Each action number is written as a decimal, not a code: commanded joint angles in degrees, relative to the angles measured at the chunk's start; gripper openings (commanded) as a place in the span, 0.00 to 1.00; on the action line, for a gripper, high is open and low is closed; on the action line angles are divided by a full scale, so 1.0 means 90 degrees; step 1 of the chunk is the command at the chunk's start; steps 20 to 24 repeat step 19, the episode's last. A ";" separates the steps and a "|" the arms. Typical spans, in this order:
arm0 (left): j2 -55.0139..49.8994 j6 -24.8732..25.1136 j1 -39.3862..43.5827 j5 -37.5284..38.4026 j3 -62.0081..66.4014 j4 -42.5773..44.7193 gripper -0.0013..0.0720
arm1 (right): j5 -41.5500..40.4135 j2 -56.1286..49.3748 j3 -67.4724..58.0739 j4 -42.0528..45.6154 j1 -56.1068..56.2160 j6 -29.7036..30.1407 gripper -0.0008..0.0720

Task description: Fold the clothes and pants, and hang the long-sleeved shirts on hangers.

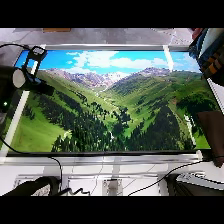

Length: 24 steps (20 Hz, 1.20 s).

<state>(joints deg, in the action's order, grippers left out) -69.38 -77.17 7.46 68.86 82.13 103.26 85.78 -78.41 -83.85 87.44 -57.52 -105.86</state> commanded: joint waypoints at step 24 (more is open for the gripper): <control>0.0005 0.0000 -0.0007 -0.0002 0.0002 0.0002 0.03 | 0.0046 0.2659 -0.0002 0.0595 0.5399 0.2324 0.03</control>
